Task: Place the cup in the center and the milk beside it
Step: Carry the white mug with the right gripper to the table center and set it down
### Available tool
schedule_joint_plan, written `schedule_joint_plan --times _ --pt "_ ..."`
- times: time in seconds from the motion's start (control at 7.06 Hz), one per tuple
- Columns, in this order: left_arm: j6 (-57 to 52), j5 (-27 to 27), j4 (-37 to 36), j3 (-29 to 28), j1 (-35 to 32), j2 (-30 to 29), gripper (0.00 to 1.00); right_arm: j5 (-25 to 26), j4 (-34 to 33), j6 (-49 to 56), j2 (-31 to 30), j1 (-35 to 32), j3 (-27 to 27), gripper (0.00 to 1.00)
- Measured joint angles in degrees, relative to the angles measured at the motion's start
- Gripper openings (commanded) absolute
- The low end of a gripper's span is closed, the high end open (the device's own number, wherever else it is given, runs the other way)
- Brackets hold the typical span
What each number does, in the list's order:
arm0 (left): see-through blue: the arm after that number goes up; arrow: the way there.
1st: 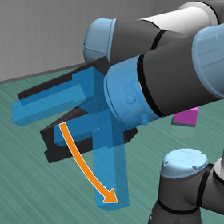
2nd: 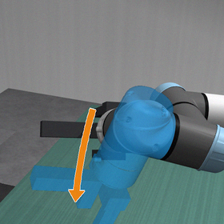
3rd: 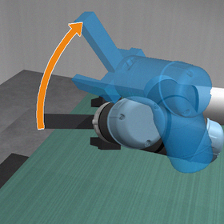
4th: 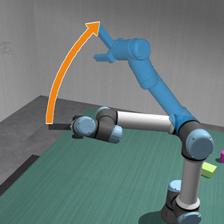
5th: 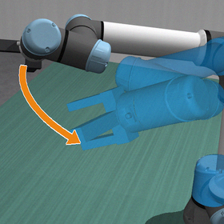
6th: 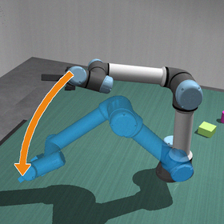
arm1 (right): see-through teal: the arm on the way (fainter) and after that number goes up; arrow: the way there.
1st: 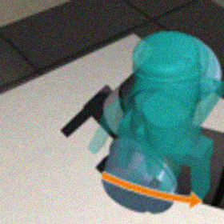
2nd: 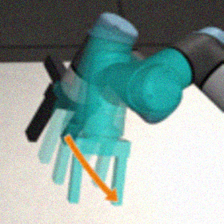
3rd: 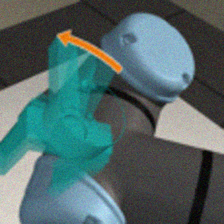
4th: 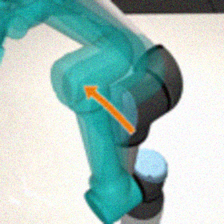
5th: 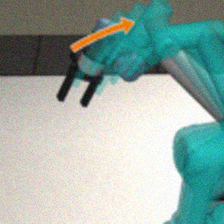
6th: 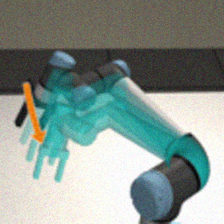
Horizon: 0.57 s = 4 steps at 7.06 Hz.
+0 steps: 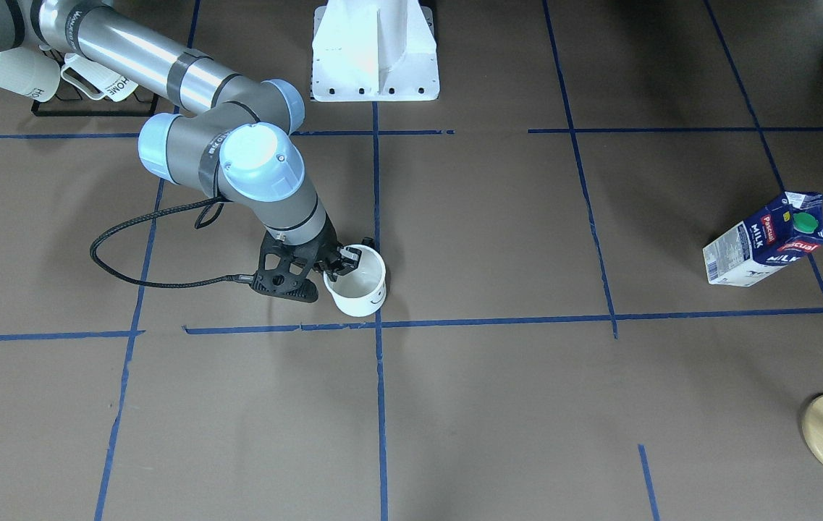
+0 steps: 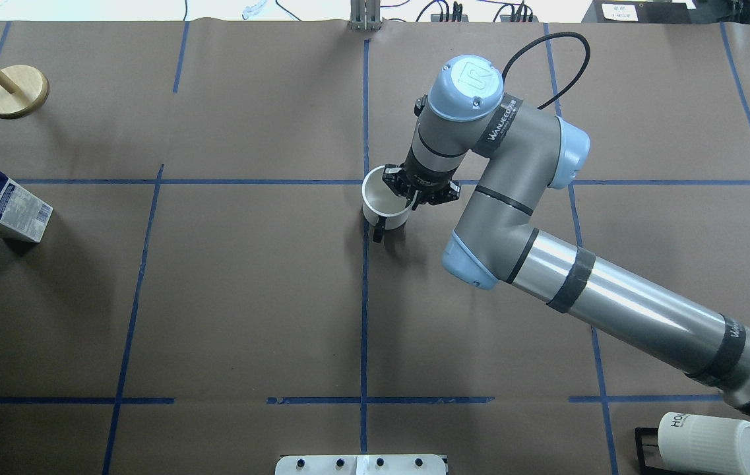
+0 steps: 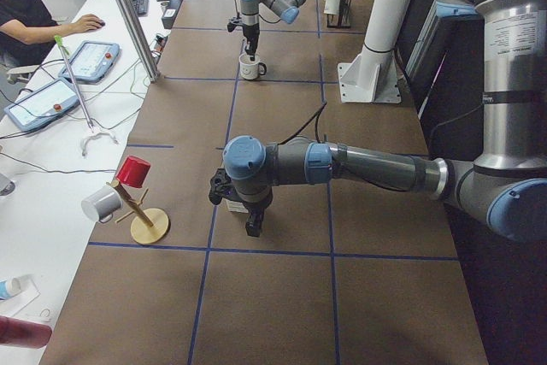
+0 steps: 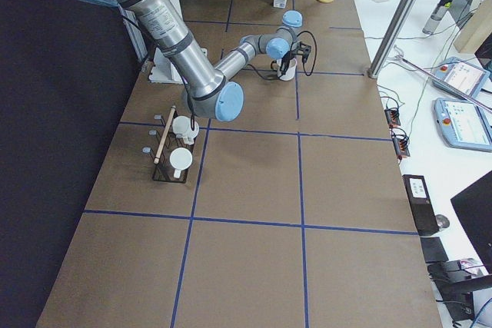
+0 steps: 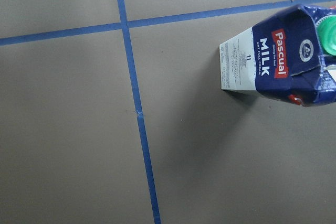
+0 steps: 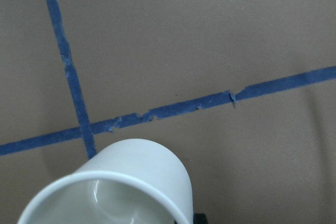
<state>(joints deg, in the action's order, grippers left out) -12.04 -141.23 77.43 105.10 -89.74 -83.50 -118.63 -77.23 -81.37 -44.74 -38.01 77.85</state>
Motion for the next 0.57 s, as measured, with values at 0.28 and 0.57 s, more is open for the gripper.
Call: schedule_joint_plan --times 0.28,0.57 --pt "0.14 -0.08 0.00 0.22 -0.02 0.06 1.00 0.50 0.10 -2.02 0.60 0.77 -0.21 1.00" --pt "0.84 -1.72 0.02 1.12 0.00 0.00 1.00 0.23 -0.48 -2.44 0.58 0.26 1.15 1.00"
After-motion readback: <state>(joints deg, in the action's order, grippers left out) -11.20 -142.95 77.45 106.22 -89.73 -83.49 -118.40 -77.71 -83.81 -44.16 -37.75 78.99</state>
